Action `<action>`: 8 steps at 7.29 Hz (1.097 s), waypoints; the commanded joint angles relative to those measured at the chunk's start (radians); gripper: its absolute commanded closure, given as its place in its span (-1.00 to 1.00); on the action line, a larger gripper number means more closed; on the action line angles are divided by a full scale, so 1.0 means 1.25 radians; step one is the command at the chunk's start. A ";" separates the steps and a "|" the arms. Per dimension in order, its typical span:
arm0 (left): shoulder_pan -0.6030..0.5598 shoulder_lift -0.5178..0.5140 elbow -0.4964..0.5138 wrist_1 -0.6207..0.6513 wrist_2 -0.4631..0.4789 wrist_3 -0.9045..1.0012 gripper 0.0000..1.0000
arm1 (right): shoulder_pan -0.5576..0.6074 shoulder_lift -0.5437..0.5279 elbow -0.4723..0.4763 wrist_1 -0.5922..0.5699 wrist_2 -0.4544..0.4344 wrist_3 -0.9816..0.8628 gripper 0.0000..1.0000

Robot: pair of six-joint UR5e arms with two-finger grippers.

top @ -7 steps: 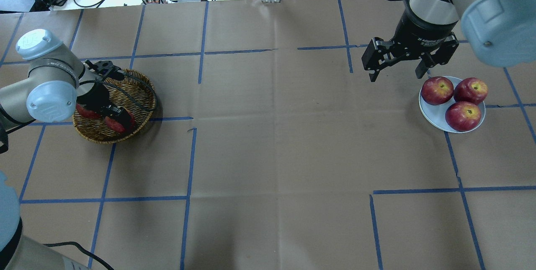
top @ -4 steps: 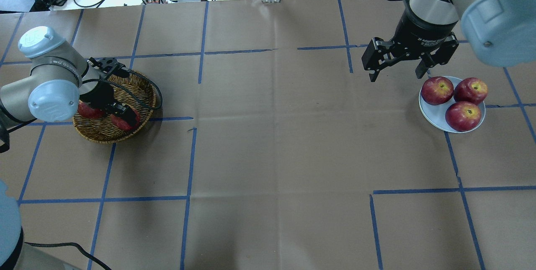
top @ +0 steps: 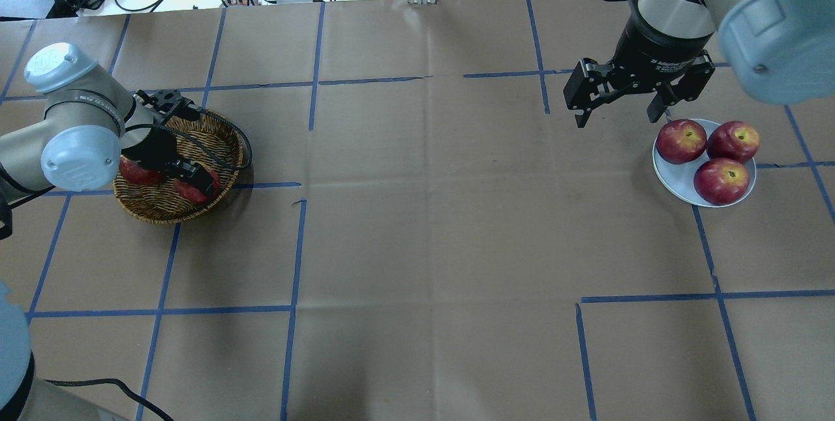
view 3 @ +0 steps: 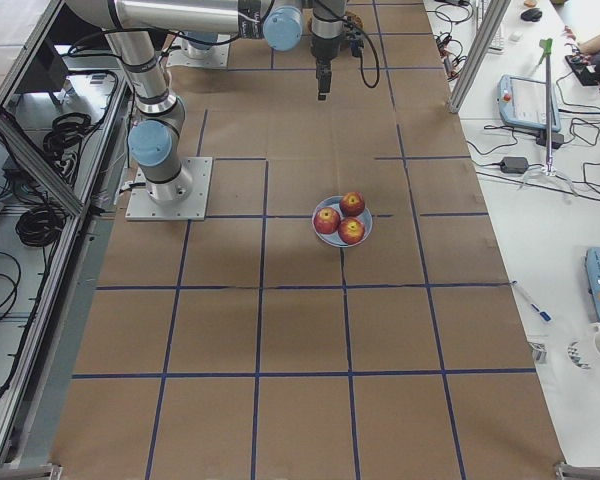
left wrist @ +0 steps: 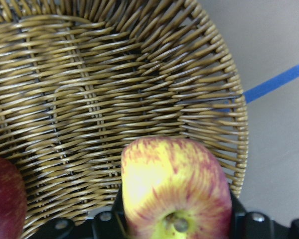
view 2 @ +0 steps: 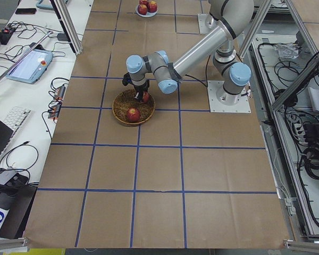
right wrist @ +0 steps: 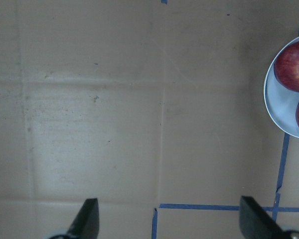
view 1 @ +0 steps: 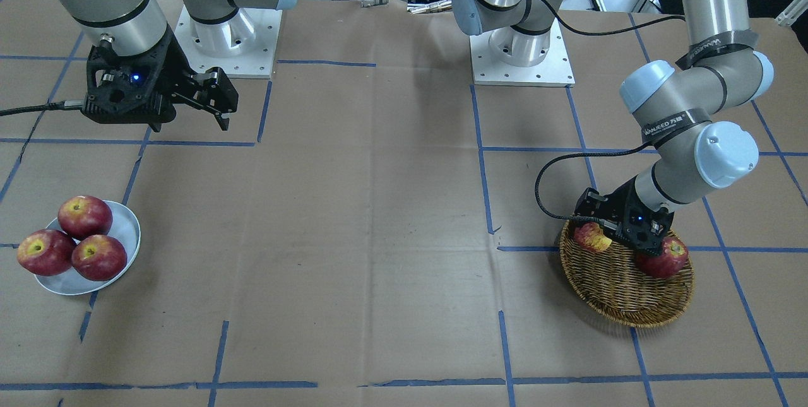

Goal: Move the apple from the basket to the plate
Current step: 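Close the left gripper on the yellow-red apple, then lift the apple with the left gripper and carry it to the table center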

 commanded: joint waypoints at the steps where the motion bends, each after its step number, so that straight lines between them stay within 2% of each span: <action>1: -0.108 0.078 0.007 -0.016 0.016 -0.076 -0.25 | 0.000 0.000 0.000 0.000 0.000 -0.001 -1.00; 4: -0.360 0.075 0.075 -0.046 0.028 -0.450 -0.29 | 0.000 0.000 0.000 0.000 0.000 -0.001 -1.00; 6: -0.490 -0.021 0.157 -0.034 0.018 -0.637 -0.29 | 0.000 0.000 0.000 0.000 0.000 -0.001 -1.00; 7: -0.541 -0.084 0.222 -0.035 0.023 -0.677 -0.29 | 0.000 0.000 0.000 0.000 0.000 -0.001 -1.00; 8: -0.573 -0.133 0.248 -0.037 0.016 -0.689 -0.29 | 0.000 0.000 0.000 0.000 0.000 -0.001 -1.00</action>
